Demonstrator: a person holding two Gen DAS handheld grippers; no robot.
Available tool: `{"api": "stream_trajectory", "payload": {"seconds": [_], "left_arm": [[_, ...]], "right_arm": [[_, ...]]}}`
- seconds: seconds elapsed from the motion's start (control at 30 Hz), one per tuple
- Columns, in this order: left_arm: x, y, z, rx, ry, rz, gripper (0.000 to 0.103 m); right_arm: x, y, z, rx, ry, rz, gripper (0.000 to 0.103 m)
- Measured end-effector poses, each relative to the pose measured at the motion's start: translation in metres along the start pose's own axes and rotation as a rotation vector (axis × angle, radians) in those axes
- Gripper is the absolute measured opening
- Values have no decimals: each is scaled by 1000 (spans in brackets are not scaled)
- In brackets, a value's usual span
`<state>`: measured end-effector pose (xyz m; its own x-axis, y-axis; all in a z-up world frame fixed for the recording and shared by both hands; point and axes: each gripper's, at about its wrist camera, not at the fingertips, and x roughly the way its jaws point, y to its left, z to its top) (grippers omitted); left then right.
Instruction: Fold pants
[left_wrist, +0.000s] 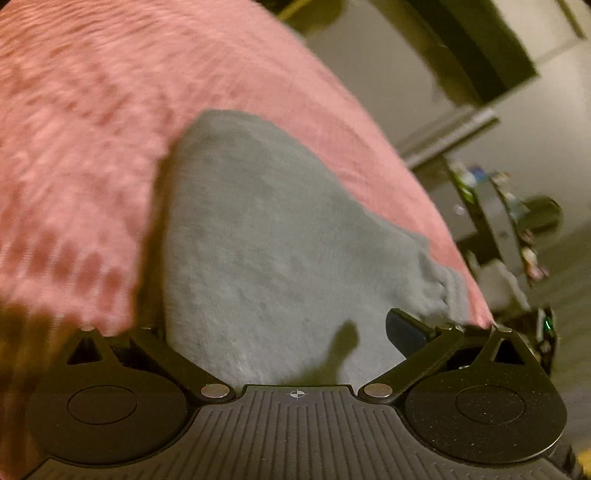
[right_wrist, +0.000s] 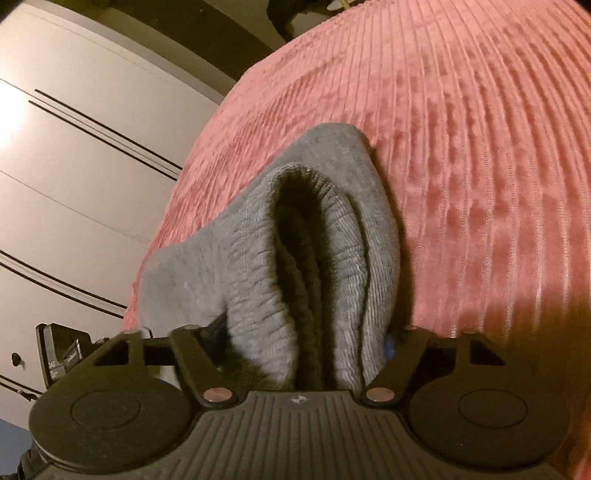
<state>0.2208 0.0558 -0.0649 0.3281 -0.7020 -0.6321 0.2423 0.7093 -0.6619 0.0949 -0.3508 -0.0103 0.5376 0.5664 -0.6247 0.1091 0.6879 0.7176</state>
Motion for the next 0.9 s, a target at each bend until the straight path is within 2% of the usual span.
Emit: {"api": "stream_trajectory", "payload": {"seconds": [0.07, 0.17, 0.23, 0.3, 0.4, 0.5, 0.6, 0.77, 0.83, 0.9], "left_arm": [[-1, 1, -1, 44, 15, -16, 103], [2, 10, 1, -4, 10, -37, 103], [5, 10, 3, -21, -2, -18, 103], [9, 1, 3, -1, -8, 33, 103], [7, -12, 0, 36, -18, 60, 103], [-2, -13, 1, -6, -55, -8, 102], [-16, -21, 11, -42, -97, -78, 101], [-31, -53, 31, 61, -145, -78, 92], [-38, -58, 42, 52, -205, -42, 92], [-46, -60, 51, 36, -259, 59, 95]], "right_arm": [[-10, 0, -3, -9, -8, 27, 66], [-6, -3, -2, -1, -2, 23, 67], [0, -7, -1, 30, 3, 15, 67], [6, -2, 2, 42, 2, -4, 67], [8, 15, 1, -1, -23, -33, 62], [2, 32, 2, -41, -52, -17, 60], [-3, 53, 9, -67, -85, 38, 58], [-2, 99, 29, -167, -127, 84, 56], [2, 117, 41, -223, -159, 65, 57], [2, 125, 55, -228, -211, 21, 66]]}}
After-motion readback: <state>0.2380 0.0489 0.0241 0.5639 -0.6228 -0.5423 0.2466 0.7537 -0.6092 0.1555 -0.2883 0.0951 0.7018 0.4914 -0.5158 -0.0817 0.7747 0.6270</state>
